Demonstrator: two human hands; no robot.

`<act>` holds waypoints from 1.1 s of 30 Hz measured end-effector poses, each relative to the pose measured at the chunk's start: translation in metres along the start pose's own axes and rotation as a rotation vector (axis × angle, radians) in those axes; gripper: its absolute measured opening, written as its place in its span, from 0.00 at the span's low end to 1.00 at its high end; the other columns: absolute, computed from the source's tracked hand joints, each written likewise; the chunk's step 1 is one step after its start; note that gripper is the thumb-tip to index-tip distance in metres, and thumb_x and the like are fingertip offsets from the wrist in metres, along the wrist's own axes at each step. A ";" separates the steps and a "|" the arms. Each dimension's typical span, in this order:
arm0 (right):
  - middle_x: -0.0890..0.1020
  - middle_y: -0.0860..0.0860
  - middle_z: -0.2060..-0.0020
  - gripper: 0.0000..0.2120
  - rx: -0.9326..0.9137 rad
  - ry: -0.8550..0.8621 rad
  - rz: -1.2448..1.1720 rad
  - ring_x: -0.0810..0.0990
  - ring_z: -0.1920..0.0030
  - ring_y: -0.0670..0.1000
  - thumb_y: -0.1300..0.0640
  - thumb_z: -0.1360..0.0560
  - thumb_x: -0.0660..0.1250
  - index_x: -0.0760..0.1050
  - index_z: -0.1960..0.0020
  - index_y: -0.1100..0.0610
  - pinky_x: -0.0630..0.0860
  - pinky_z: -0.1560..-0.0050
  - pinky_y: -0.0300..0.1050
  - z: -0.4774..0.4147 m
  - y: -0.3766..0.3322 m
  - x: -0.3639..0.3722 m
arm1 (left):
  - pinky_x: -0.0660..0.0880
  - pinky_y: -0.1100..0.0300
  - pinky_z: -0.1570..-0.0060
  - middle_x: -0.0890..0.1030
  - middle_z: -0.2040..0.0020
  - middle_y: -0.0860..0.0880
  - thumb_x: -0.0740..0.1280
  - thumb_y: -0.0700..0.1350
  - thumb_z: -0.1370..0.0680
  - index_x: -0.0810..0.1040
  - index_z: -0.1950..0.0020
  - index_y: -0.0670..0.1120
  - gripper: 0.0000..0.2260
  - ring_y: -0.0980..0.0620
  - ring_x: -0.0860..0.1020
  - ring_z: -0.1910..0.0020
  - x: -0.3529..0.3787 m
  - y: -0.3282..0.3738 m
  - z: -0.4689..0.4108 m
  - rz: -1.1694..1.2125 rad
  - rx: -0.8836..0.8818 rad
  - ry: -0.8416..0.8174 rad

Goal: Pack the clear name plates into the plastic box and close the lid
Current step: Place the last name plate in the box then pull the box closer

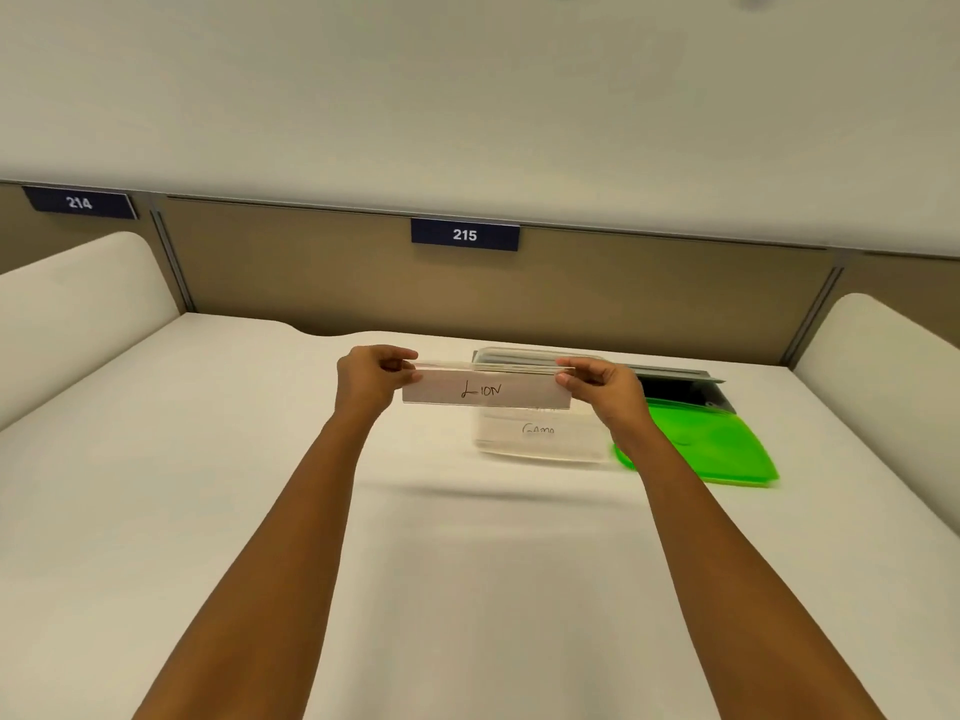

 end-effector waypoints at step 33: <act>0.84 0.58 0.49 0.12 -0.048 0.121 0.713 0.81 0.48 0.58 0.60 0.30 0.74 0.83 0.47 0.61 0.76 0.45 0.46 -0.113 0.056 -0.075 | 0.64 0.56 0.44 0.84 0.45 0.46 0.66 0.48 0.23 0.82 0.41 0.49 0.12 0.46 0.78 0.45 0.172 0.014 -0.094 -0.889 0.306 -0.016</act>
Point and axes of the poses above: each hand's wrist, its own z-axis away from the middle knuckle, its own x-axis out of the palm, y = z × x, the point moved 8 cm from there along -z, towards the middle knuckle
